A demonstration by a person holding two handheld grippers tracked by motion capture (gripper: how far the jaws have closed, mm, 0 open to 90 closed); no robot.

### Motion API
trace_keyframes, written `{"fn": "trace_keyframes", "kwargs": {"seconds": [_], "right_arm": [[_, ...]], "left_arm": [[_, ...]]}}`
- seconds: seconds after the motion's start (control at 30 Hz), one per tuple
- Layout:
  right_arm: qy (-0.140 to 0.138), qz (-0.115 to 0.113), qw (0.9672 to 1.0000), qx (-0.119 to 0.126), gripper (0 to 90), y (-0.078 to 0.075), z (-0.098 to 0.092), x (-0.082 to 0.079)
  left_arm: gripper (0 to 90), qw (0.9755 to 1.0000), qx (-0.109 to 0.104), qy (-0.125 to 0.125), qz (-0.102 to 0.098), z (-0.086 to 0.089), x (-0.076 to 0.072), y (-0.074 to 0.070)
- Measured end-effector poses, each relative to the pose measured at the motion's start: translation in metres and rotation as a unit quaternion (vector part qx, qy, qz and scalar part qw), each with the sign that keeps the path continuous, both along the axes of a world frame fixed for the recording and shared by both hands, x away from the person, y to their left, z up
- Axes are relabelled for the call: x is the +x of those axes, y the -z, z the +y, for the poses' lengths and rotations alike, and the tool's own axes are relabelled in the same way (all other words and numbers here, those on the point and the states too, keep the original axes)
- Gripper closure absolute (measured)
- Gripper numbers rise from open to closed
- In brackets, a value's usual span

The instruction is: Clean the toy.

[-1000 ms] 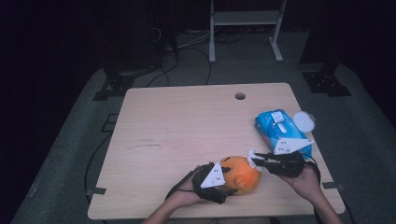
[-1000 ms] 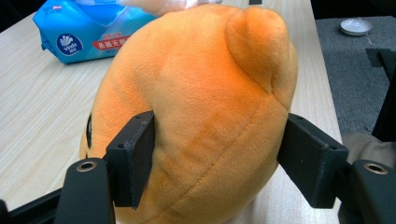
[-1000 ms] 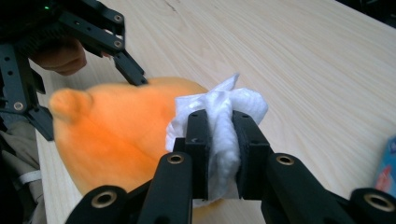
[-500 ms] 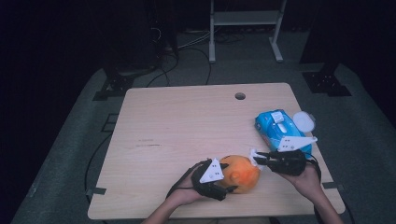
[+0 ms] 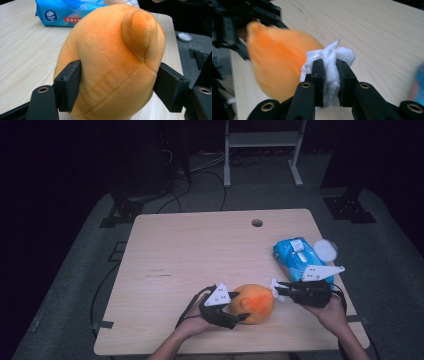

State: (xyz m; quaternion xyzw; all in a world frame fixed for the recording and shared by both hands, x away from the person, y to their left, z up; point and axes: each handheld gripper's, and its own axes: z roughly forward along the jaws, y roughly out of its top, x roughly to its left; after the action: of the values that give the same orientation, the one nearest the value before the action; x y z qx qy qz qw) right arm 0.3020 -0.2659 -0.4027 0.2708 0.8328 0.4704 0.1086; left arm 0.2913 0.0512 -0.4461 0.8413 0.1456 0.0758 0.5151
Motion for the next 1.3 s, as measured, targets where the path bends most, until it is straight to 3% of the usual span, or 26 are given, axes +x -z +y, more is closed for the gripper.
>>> {"fn": "trace_keyframes", "kwargs": {"seconds": [0.07,0.13,0.23,0.3,0.4,0.43,0.5,0.63,0.7,0.8,0.9,1.07,1.1,1.13,1.23,1.3], "right_arm": [[0.011,0.004,0.9999,-0.005,77.0,0.003,-0.006,0.001],[0.009,0.005,0.9999,0.006,77.0,0.002,-0.006,0.000],[-0.011,-0.015,0.9997,0.016,77.0,-0.008,0.009,-0.004],[-0.011,-0.016,0.9998,0.007,77.0,-0.005,0.015,-0.003],[-0.009,-0.005,0.9999,0.011,77.0,0.000,0.013,0.000],[0.000,0.001,1.0000,-0.006,77.0,0.004,0.009,0.002],[0.010,0.006,0.9997,-0.019,77.0,0.008,0.006,0.002],[-0.004,-0.010,0.9999,-0.003,76.9,0.000,0.015,-0.003],[-0.007,-0.017,0.9998,-0.008,76.9,-0.003,0.020,-0.005],[-0.003,-0.012,0.9999,-0.001,77.0,-0.002,0.019,-0.003],[-0.016,-0.017,0.9997,0.011,77.0,-0.006,0.026,-0.007],[-0.042,-0.038,0.9984,0.004,76.9,-0.013,0.047,-0.015],[-0.047,-0.040,0.9981,0.001,77.0,-0.014,0.049,-0.014],[-0.043,-0.040,0.9983,0.004,77.0,-0.014,0.048,-0.013],[-0.029,-0.035,0.9990,0.005,77.0,-0.012,0.043,-0.010],[-0.026,-0.039,0.9989,0.005,77.1,-0.014,0.043,-0.013]], "left_arm": [[27.7,0.9999,-0.008,-0.007,0.009,0.003,0.003,0.000],[27.6,0.9998,-0.011,-0.009,0.014,0.004,0.004,0.000],[27.2,0.9997,-0.017,-0.013,0.014,0.003,0.006,0.001],[26.9,0.9995,-0.019,-0.019,0.016,0.004,0.006,0.000],[26.9,0.9992,-0.025,-0.022,0.022,0.006,0.008,0.001],[26.9,0.9984,-0.035,-0.028,0.034,0.008,0.011,0.001],[26.9,0.9979,-0.040,-0.032,0.040,0.011,0.014,0.001],[26.4,0.9975,-0.043,-0.038,0.042,0.010,0.015,0.001],[25.4,0.9966,-0.046,-0.051,0.045,0.011,0.016,0.001],[20.2,0.9954,-0.046,-0.068,0.049,0.008,0.016,0.000],[20.4,0.9957,-0.038,-0.076,0.037,-0.001,0.012,-0.003],[14.9,0.9970,-0.020,-0.071,0.023,-0.011,0.005,-0.005],[11.3,0.9987,0.000,-0.050,0.008,-0.011,0.003,-0.003],[11.3,0.9989,0.013,-0.044,-0.010,-0.012,0.001,-0.001],[20.1,0.9979,0.023,-0.053,-0.029,-0.014,-0.001,-0.002],[25.0,0.9975,0.020,-0.061,-0.027,-0.014,0.000,-0.004]]}}
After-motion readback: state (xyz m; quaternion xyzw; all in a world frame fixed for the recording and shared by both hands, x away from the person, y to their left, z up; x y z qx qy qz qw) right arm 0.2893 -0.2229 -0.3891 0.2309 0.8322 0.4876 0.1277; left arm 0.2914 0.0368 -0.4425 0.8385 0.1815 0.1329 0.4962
